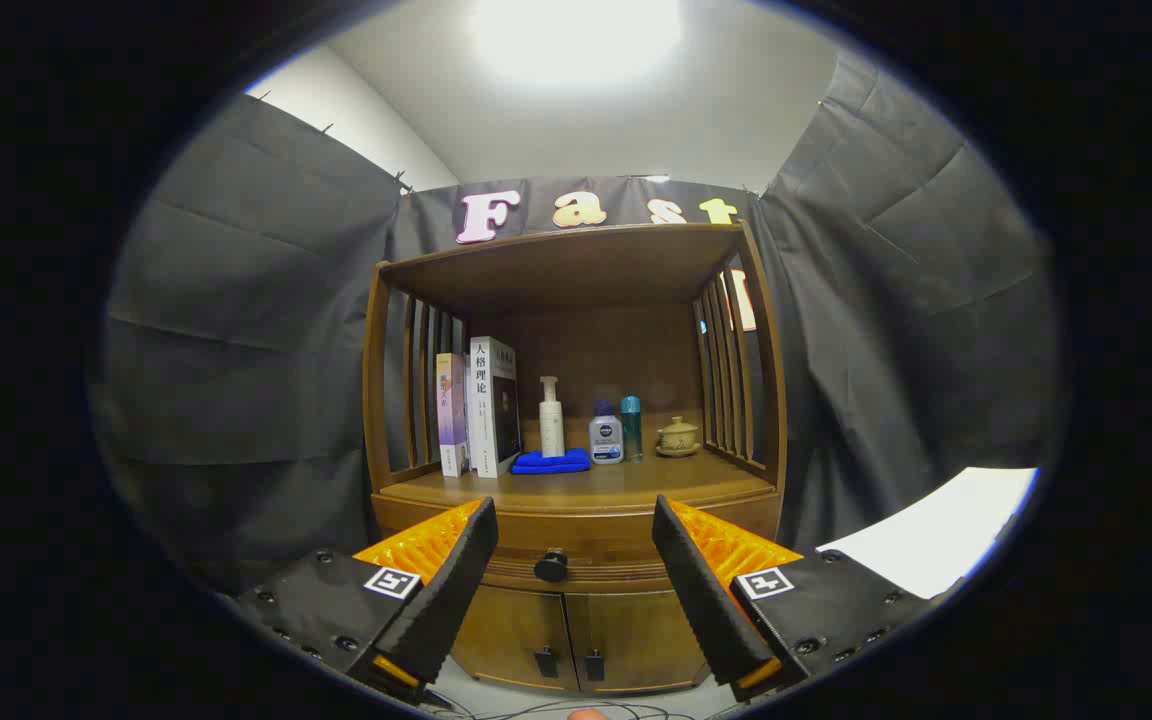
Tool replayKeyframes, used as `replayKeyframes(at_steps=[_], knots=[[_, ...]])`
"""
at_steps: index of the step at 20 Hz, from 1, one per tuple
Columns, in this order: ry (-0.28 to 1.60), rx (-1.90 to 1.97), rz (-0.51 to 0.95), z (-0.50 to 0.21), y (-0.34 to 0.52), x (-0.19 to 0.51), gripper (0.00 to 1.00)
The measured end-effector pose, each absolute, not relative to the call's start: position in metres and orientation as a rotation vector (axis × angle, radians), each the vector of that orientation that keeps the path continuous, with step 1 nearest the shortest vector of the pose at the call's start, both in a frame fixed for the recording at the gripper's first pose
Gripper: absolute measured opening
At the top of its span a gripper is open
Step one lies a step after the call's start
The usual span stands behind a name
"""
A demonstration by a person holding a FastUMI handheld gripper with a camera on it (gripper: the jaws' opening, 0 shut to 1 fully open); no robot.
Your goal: Pull open the drawer, take out the items inside it, and place them on the countertop above the cabinet.
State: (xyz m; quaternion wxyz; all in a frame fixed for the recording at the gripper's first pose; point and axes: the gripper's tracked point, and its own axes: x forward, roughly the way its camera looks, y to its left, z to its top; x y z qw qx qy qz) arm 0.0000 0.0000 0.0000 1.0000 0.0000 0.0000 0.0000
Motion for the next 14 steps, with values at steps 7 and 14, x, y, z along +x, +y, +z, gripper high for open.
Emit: replayKeyframes(at_steps=[7,14], knots=[[0.012,-0.003,0.0,-0.01,0.006,0.012,0.99],[0.012,-0.02,-0.003,-0.027,0.013,0.044,0.99]])
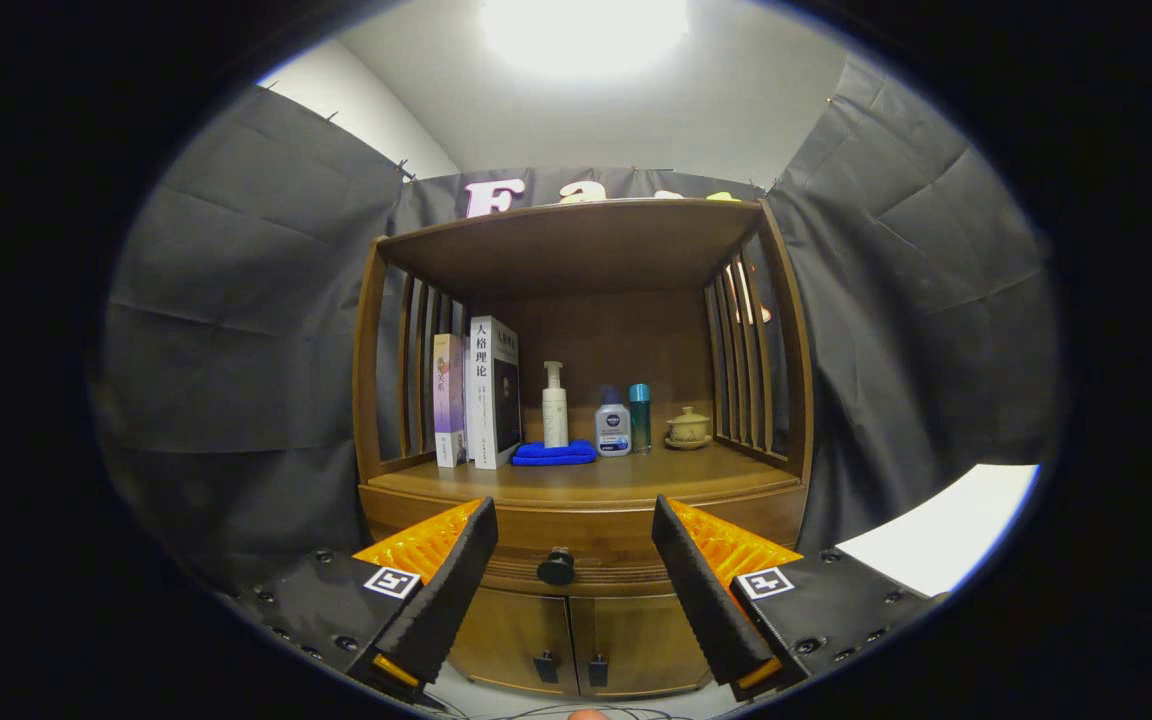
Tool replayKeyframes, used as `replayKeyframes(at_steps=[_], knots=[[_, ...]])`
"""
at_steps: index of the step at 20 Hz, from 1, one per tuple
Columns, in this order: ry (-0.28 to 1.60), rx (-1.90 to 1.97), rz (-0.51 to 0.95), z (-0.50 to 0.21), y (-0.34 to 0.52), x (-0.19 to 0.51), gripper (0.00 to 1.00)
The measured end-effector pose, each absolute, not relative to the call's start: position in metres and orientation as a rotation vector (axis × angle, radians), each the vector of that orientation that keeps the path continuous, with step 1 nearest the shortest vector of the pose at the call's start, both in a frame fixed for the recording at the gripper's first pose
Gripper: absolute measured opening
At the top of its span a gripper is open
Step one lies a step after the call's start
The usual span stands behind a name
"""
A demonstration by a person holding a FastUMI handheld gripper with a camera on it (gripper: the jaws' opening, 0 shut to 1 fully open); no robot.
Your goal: Pull open the drawer, take out the items inside it, and place them on the countertop above the cabinet.
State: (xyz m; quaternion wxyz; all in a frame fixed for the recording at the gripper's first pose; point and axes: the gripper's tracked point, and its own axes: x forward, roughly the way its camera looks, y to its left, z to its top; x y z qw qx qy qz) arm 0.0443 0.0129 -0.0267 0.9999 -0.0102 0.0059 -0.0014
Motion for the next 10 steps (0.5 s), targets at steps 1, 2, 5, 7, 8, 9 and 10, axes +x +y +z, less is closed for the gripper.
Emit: replayKeyframes(at_steps=[1,2,5,7,8,9,10], knots=[[0.016,-0.022,-0.002,-0.03,0.014,0.051,0.99],[0.018,-0.026,-0.003,-0.035,0.015,0.058,0.99],[0.055,-0.036,-0.004,-0.055,0.019,0.081,0.99],[0.079,-0.038,-0.004,-0.07,0.021,0.096,0.99],[0.088,-0.04,-0.005,-0.077,0.021,0.104,0.99],[0.095,-0.042,-0.007,-0.084,0.022,0.113,0.99],[0.099,-0.042,-0.007,-0.09,0.021,0.117,0.99]])
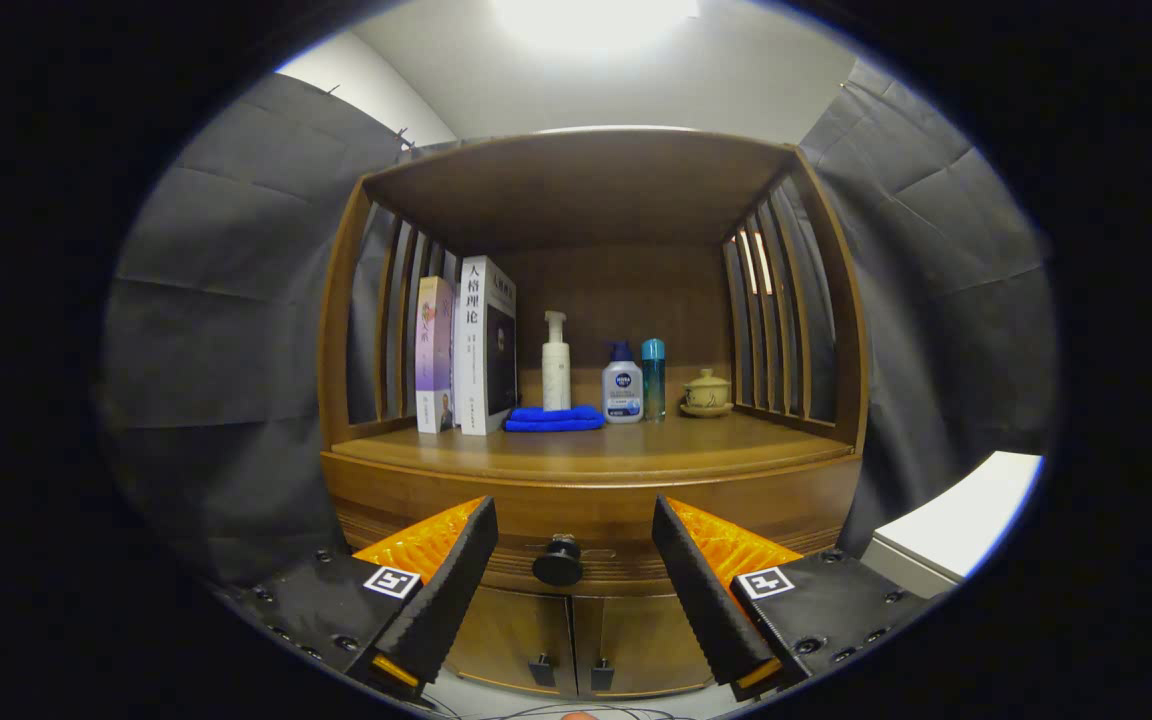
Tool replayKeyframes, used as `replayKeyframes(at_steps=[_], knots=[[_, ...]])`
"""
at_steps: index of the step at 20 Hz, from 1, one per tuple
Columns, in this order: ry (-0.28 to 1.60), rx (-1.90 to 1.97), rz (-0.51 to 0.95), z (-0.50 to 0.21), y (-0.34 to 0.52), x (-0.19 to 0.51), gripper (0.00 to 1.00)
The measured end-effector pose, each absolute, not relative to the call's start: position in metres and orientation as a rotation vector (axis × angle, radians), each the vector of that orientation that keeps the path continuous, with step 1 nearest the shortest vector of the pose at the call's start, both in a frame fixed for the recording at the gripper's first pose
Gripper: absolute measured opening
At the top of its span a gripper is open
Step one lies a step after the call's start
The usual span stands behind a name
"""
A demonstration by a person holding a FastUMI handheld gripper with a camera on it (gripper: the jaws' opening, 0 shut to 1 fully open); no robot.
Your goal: Pull open the drawer, take out the items inside it, and place them on the countertop above the cabinet.
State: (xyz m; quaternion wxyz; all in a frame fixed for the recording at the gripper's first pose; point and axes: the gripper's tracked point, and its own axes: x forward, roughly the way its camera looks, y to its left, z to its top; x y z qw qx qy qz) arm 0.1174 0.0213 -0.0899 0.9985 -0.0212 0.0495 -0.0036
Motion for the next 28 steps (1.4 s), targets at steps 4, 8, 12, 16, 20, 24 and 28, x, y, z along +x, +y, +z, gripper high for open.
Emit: replayKeyframes(at_steps=[4,8,12,16,20,24,28], knots=[[0.136,-0.029,-0.001,-0.117,0.021,0.136,0.99],[0.186,-0.031,-0.007,-0.141,0.02,0.145,0.99],[0.23,-0.054,0.001,-0.17,0.023,0.155,0.94],[0.242,-0.077,0.006,-0.179,0.024,0.161,0.85],[0.249,-0.065,0.009,-0.183,0.028,0.167,0.72],[0.308,-0.034,0.01,-0.194,0.03,0.169,0.58],[0.303,-0.034,-0.002,-0.195,0.028,0.169,0.45]])
